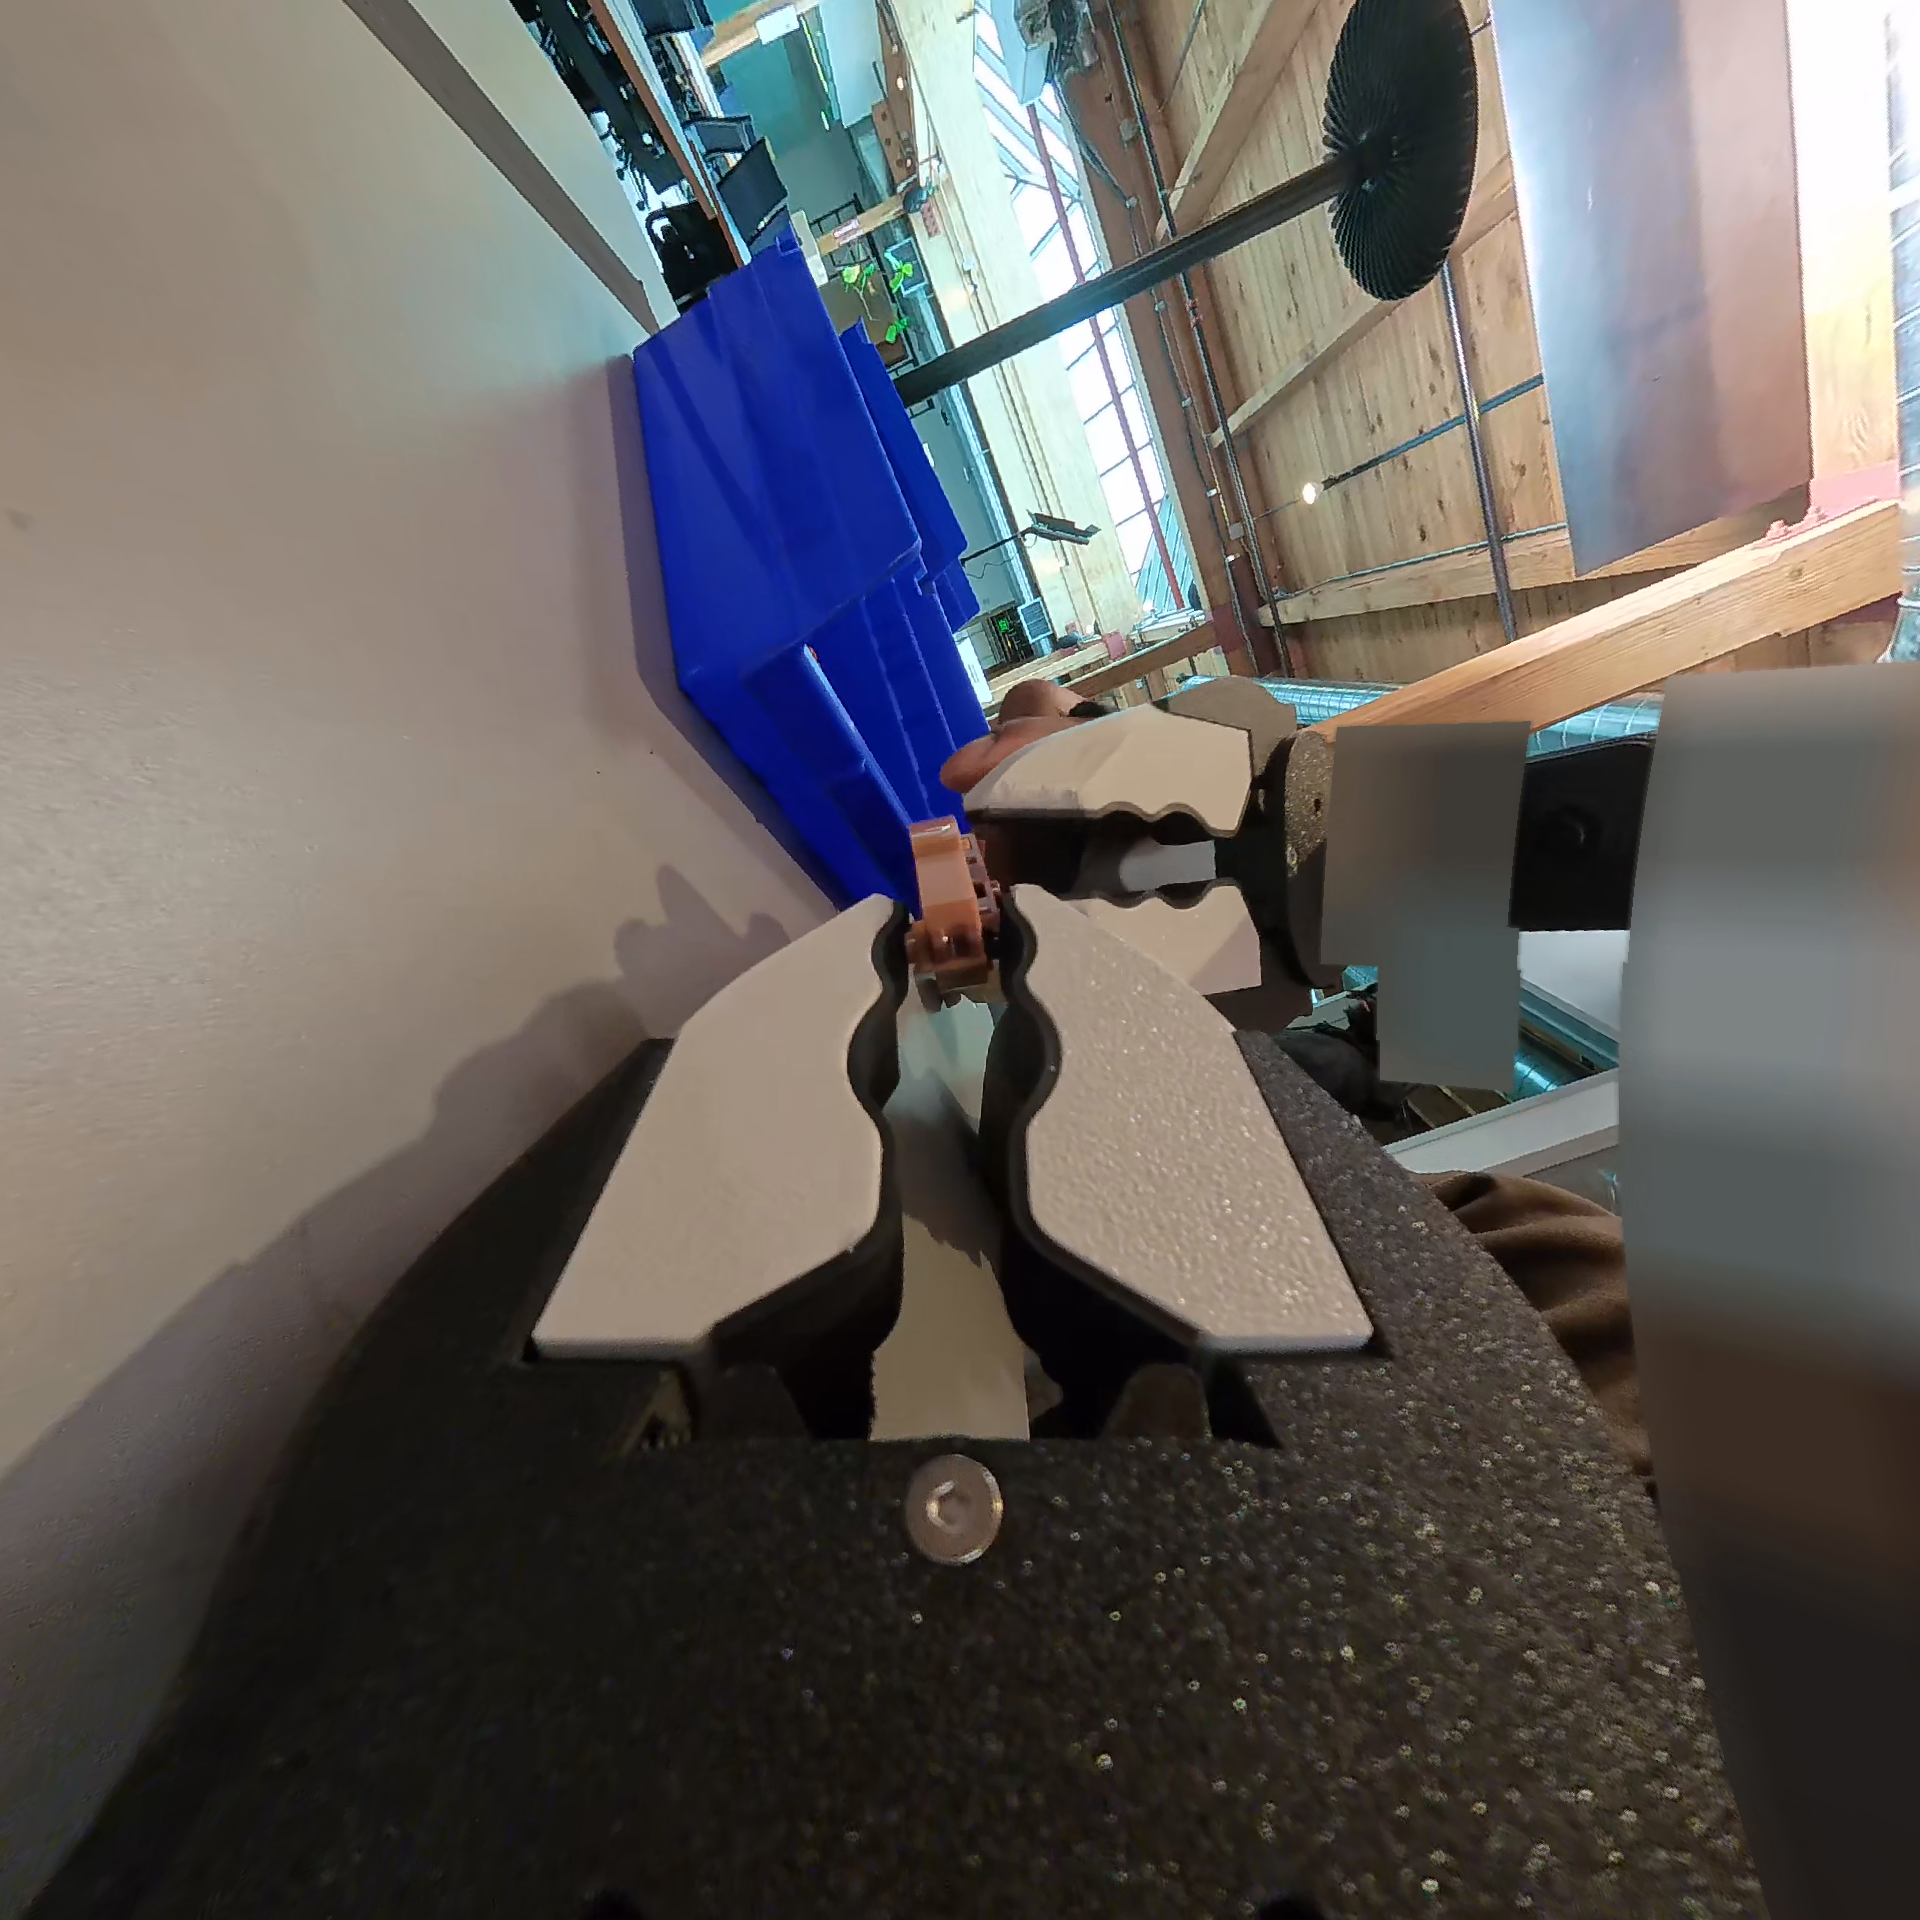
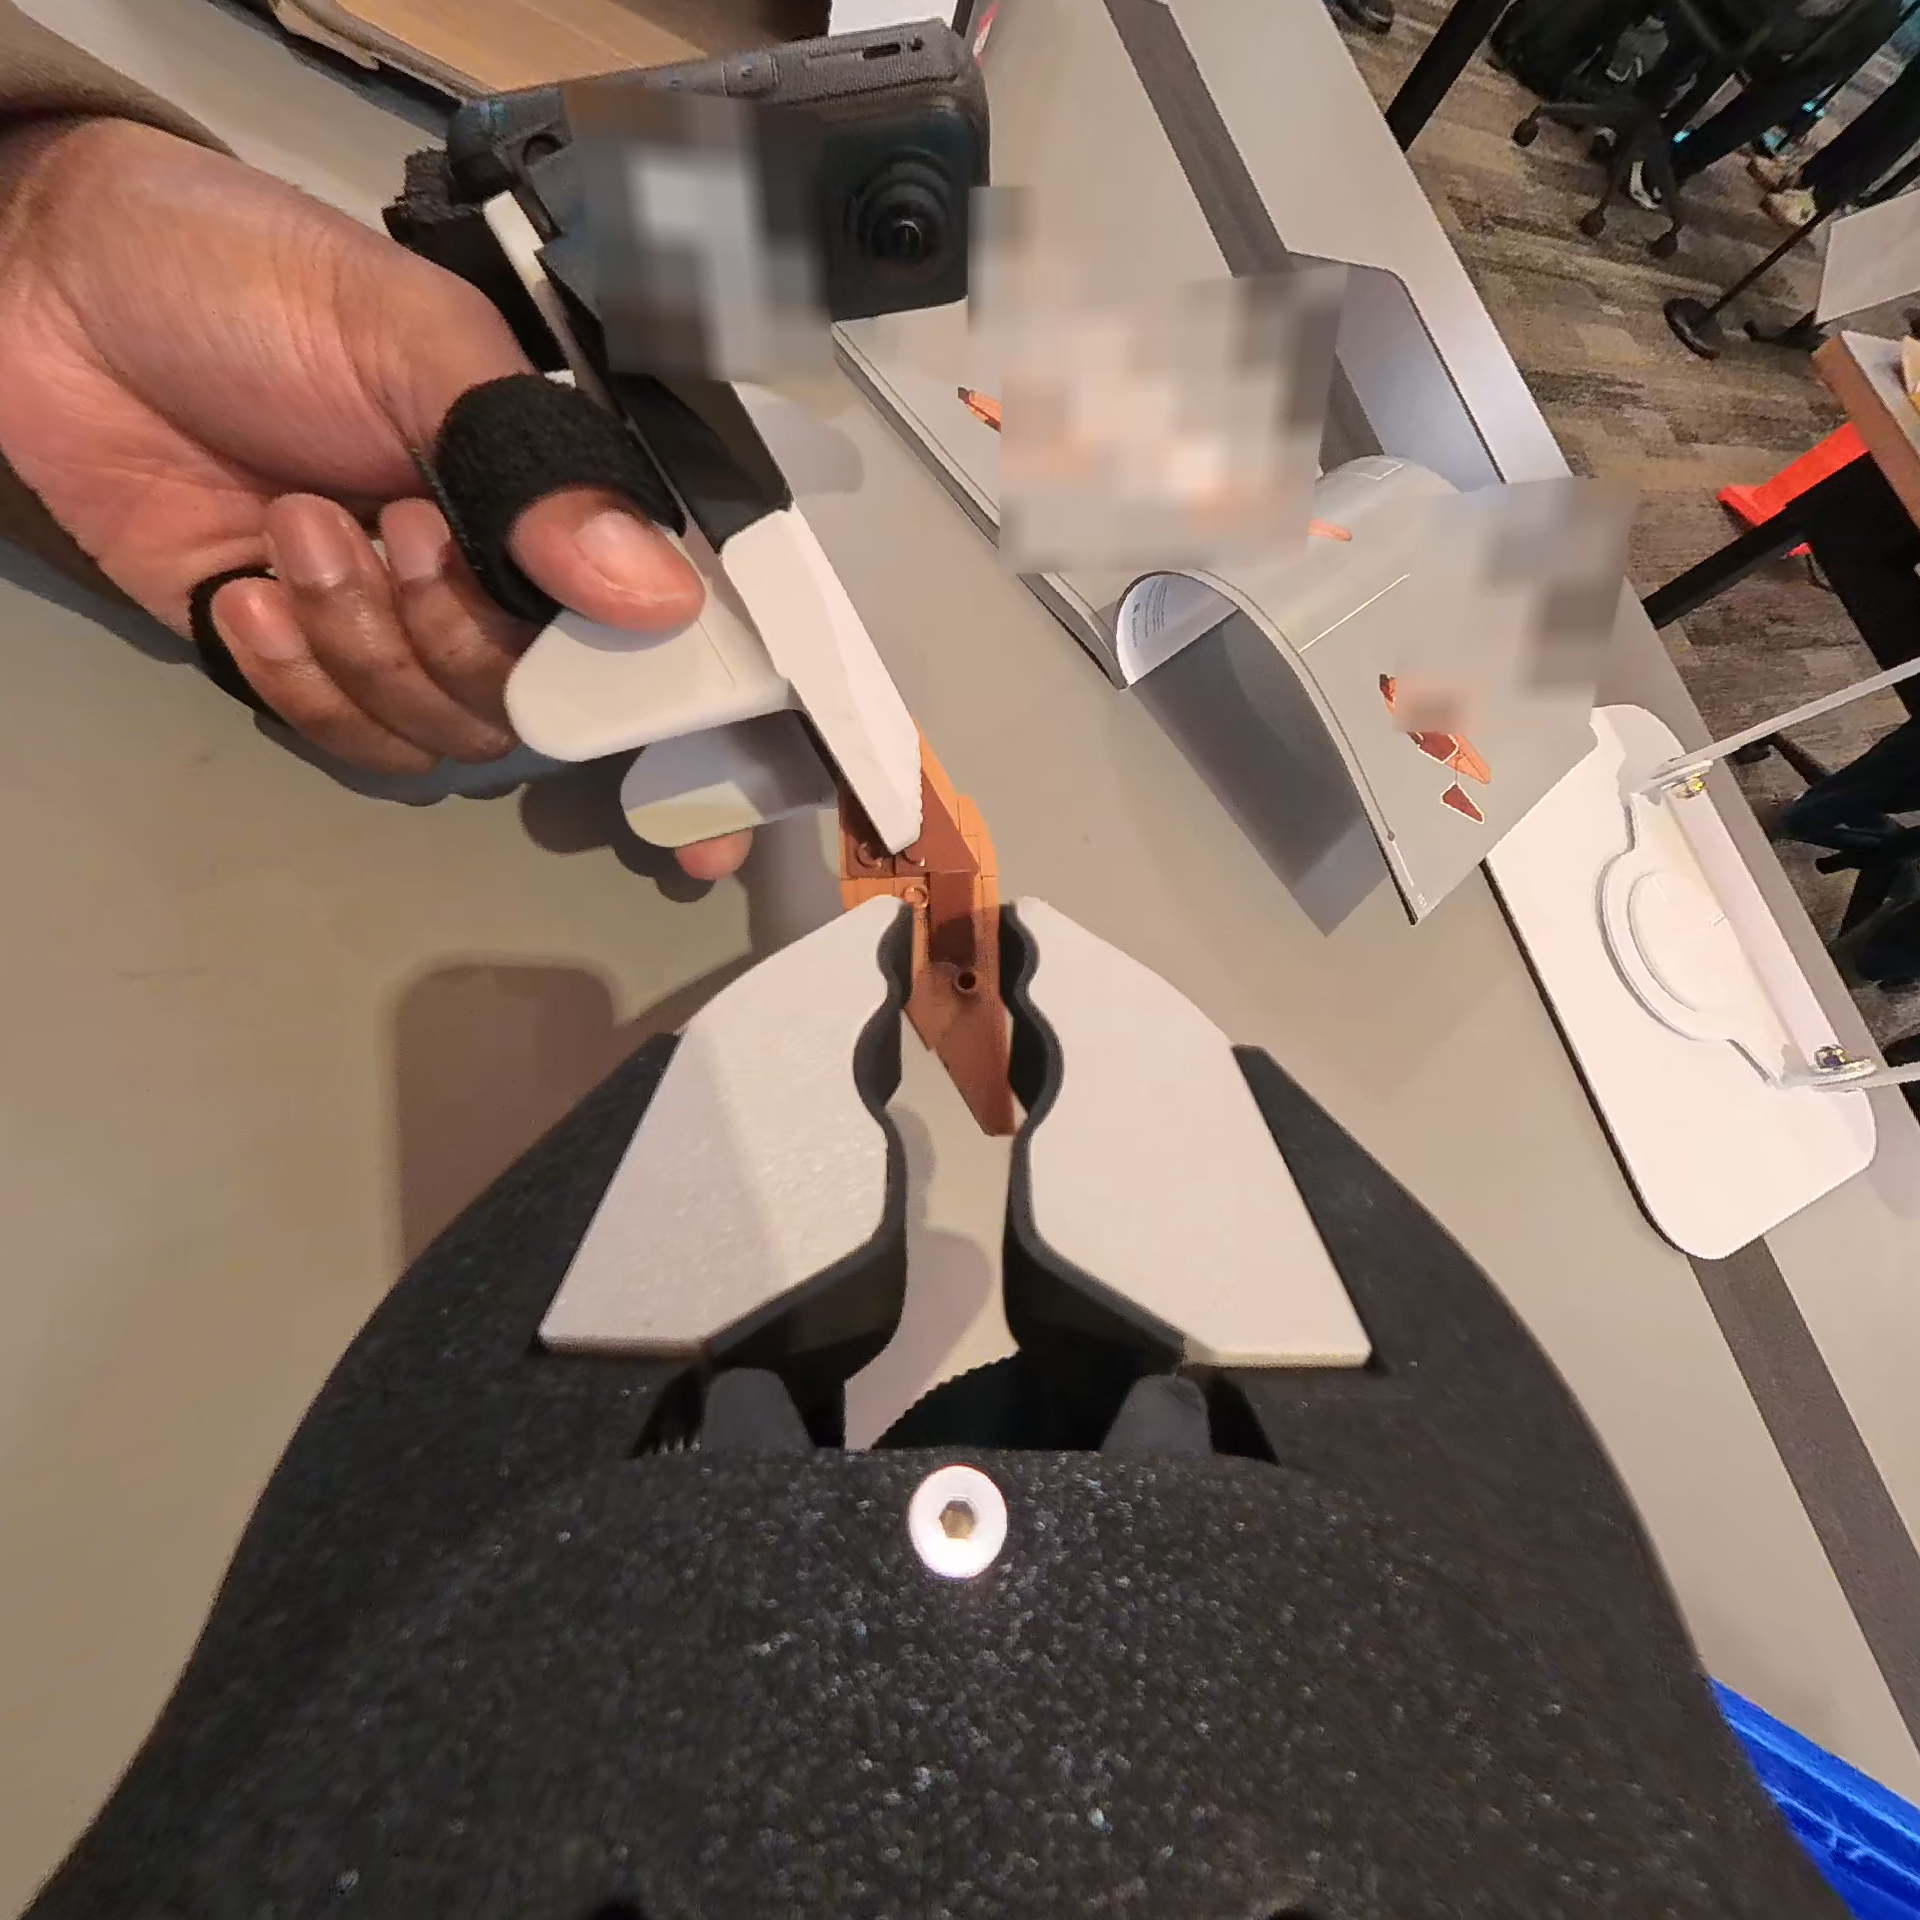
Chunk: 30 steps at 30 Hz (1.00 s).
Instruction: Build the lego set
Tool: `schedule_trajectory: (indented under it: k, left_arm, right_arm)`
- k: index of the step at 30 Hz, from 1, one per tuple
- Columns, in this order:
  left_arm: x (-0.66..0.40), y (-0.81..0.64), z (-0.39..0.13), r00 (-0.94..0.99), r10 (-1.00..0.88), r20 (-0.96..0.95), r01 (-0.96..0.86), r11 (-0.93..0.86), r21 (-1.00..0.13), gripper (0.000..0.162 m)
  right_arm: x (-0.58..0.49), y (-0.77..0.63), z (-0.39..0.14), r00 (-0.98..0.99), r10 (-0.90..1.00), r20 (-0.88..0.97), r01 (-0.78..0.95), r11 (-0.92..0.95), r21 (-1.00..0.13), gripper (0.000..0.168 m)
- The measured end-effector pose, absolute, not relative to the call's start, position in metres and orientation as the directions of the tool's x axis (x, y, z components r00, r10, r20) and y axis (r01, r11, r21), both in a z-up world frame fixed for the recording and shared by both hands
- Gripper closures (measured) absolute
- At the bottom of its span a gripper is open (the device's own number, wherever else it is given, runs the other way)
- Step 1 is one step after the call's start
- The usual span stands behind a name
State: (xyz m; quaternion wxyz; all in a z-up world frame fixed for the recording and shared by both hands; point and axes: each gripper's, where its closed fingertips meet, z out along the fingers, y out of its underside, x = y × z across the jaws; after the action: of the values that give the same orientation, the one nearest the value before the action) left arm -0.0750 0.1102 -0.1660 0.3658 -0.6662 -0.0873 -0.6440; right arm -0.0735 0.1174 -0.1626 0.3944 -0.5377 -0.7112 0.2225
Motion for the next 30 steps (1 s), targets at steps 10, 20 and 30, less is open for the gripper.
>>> schedule_trajectory:
  k: [10, 20, 30]
  left_arm:
    - [-0.081, 0.113, -0.166, 0.150, -0.350, 0.925, 0.608, -0.705, -0.365, 0.145]
    - [-0.090, 0.116, -0.165, 0.144, -0.341, 0.929, 0.645, -0.680, -0.349, 0.146]
    - [-0.087, 0.116, -0.165, 0.151, -0.341, 0.928, 0.641, -0.681, -0.354, 0.146]
  right_arm:
    - [-0.063, 0.125, -0.161, -0.096, 0.835, 0.542, 0.503, 0.510, -0.698, 0.137]
    - [-0.053, 0.129, -0.167, -0.054, 0.439, 0.897, 0.415, 0.827, -0.380, 0.133]
    - [-0.065, 0.121, -0.169, -0.068, 0.259, 0.963, 0.397, 0.893, -0.212, 0.132]
